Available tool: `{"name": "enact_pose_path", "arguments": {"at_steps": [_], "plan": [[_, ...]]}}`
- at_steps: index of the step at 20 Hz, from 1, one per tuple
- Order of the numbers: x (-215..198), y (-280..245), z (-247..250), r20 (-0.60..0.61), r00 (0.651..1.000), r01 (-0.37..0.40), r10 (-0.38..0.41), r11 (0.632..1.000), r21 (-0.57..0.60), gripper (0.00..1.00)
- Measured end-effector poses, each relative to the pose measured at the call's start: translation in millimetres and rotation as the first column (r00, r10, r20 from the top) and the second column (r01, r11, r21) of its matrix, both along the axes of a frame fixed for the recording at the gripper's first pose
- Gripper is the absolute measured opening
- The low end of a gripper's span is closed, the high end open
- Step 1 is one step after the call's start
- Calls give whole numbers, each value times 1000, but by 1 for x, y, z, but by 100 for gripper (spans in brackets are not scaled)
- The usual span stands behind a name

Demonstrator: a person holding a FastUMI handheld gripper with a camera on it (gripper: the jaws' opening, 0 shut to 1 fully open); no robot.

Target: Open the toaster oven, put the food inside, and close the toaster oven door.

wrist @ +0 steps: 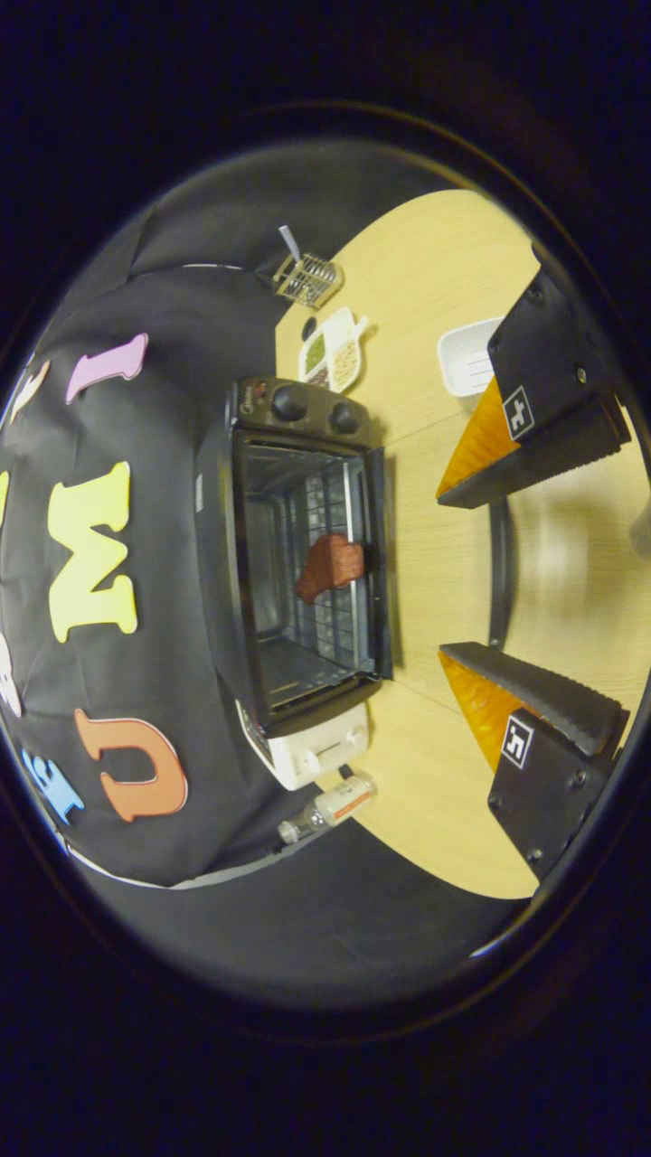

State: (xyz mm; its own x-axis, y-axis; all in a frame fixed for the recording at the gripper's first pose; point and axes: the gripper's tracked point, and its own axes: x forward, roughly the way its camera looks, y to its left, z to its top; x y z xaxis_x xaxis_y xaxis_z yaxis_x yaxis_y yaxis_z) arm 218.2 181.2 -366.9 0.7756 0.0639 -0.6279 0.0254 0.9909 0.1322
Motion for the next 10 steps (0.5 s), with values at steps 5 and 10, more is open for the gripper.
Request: {"name": "enact_pose_path", "arguments": {"at_steps": [5, 10], "plan": [[-35, -12, -41, -92, 996, -9, 7, 1000, -24, 95], [-36, -10, -79, -162, 987, -10, 8, 1000, -14, 95]]}}
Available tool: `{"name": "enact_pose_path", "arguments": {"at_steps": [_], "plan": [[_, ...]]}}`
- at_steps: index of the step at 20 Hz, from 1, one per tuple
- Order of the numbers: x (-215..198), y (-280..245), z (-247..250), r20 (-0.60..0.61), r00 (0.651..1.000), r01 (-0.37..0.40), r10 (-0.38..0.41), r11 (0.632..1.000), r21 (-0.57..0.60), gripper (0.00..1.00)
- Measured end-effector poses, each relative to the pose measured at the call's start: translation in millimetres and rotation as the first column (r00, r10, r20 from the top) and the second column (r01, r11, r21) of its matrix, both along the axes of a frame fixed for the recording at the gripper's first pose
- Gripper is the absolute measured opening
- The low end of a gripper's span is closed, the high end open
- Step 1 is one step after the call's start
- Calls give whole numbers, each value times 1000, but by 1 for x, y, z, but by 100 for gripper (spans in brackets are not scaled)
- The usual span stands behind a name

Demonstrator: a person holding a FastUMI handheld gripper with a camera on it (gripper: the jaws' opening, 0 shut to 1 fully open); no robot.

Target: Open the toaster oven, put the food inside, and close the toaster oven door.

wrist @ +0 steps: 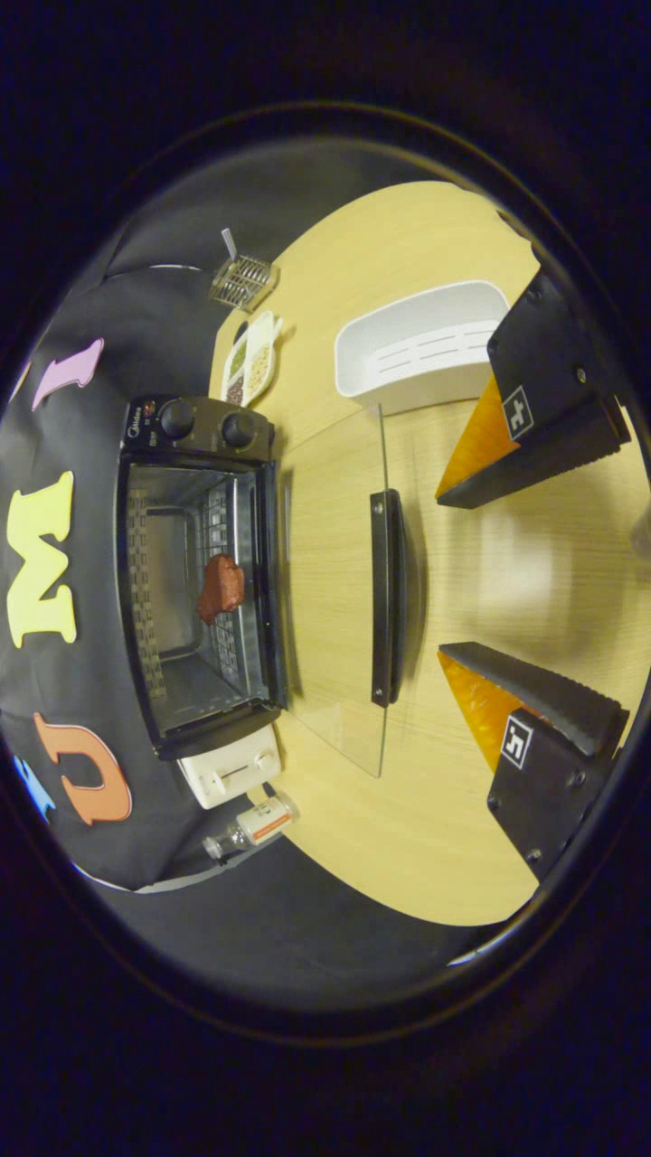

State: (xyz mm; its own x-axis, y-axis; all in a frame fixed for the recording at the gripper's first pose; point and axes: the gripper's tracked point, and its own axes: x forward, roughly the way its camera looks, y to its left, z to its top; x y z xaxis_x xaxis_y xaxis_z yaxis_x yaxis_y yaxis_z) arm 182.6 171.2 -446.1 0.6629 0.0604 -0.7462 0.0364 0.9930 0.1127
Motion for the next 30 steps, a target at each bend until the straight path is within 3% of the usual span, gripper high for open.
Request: {"name": "enact_pose_path", "arguments": {"at_steps": [15, 22, 30], "plan": [[31, 3, -19, -39, 999, -23, 22, 999, -43, 95], [43, 3, 25, 17, 1000, -19, 20, 999, -41, 95], [94, -8, 98, 140, 990, 13, -9, 1000, -26, 95]]}}
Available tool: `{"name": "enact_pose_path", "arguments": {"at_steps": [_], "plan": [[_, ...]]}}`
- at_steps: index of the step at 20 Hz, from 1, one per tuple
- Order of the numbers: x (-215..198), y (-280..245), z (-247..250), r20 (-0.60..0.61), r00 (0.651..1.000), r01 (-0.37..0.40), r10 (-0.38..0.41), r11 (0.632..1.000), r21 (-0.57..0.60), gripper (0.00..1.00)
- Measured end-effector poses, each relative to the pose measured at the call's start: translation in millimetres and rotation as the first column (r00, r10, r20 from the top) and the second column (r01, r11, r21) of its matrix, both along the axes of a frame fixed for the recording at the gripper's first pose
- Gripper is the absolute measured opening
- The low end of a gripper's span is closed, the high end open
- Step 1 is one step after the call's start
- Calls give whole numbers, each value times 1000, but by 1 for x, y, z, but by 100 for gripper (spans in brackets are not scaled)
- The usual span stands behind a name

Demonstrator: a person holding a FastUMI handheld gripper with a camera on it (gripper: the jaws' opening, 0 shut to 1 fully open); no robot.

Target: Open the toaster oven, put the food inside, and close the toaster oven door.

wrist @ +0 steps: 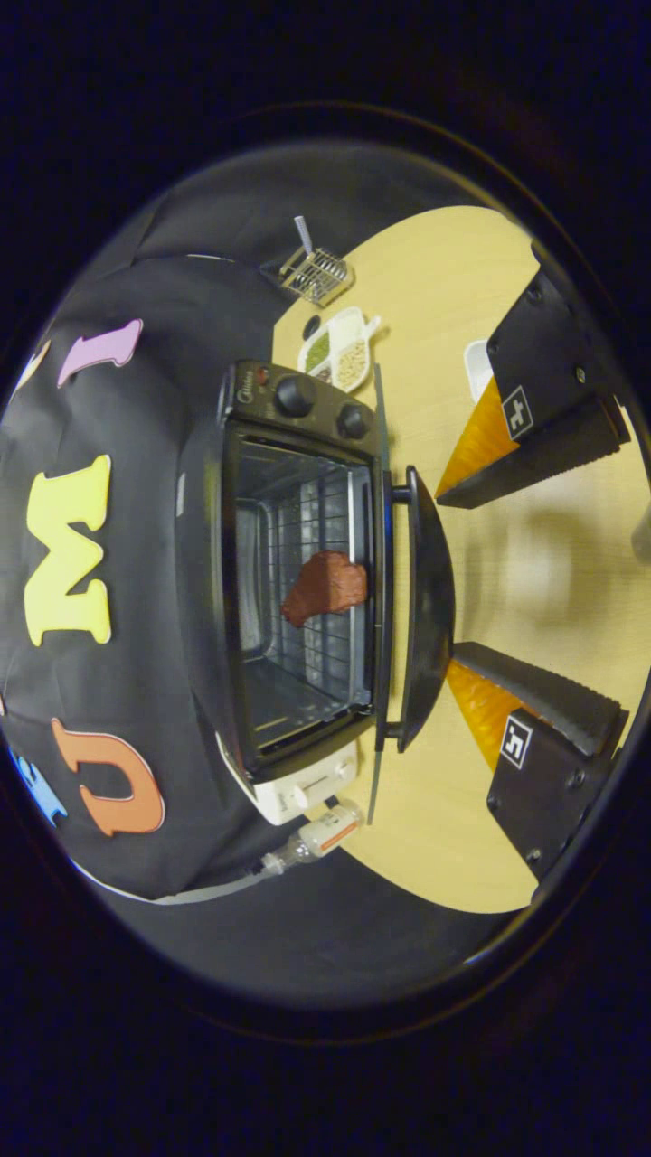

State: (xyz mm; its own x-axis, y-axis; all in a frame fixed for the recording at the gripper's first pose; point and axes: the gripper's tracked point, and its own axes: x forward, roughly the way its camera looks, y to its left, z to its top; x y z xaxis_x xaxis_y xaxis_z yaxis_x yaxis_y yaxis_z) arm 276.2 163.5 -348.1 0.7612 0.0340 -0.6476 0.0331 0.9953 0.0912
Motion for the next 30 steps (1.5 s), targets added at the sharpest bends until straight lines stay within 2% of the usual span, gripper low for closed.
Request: {"name": "enact_pose_path", "arguments": {"at_steps": [3, 7, 12, 16, 23, 30], "plan": [[16, -7, 25, 59, 998, 11, -12, 1000, 9, 95], [5, -16, 49, 102, 995, 15, -16, 1000, 9, 95], [-30, -37, 88, 166, 986, 12, -9, 1000, -17, 95], [-67, -80, 134, 244, 969, 54, -46, 998, -27, 95], [-121, -191, 245, 430, 894, 137, -125, 991, 2, 98], [-163, -271, 328, 581, 810, 140, -84, 989, -53, 99]]}}
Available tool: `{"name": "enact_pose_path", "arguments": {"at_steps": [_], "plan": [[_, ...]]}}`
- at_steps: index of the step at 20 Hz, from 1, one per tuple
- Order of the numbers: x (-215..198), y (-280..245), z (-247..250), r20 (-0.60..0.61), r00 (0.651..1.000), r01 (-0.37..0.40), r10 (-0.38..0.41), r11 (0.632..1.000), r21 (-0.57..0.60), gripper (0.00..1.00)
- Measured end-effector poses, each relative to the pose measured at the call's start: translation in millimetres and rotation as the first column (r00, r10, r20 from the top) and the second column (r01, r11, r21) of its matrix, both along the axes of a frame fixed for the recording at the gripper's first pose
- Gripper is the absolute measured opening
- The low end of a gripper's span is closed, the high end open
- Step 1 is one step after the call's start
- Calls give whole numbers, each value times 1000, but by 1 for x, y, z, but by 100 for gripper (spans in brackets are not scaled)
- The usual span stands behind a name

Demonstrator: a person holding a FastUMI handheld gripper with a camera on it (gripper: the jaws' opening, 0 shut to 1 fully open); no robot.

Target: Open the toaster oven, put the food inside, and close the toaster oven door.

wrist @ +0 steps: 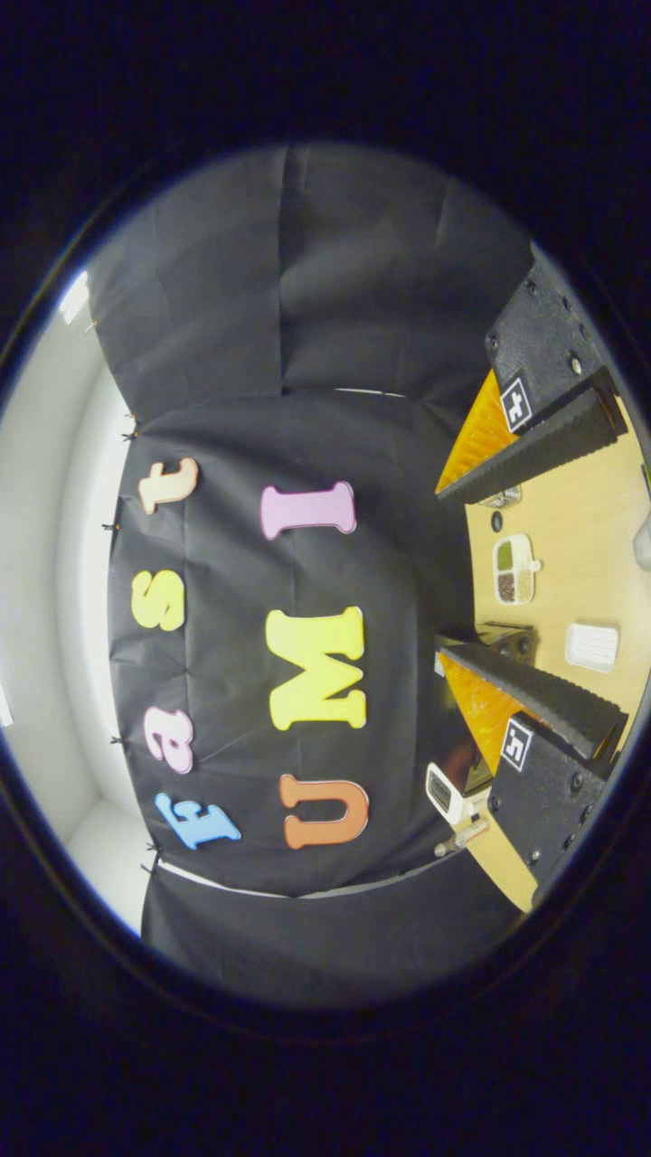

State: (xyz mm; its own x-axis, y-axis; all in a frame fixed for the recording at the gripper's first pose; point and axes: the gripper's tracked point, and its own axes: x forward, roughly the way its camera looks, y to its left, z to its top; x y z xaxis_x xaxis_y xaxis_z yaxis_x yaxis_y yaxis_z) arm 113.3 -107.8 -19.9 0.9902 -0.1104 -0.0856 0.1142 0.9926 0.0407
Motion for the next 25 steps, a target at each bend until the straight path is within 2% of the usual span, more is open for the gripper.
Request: {"name": "enact_pose_path", "arguments": {"at_steps": [6, 9, 13, 19, 25], "plan": [[-15, -3, 30, 117, 992, -45, 49, 998, -42, 99], [-17, 7, 23, 102, 992, -75, 78, 997, -25, 99], [-15, 10, 16, 87, 993, -80, 79, 997, 9, 99], [-10, 2, 12, 63, 997, -50, 50, 999, -5, 99], [-3, 16, 17, 69, 995, -78, 78, 997, -10, 99]]}}
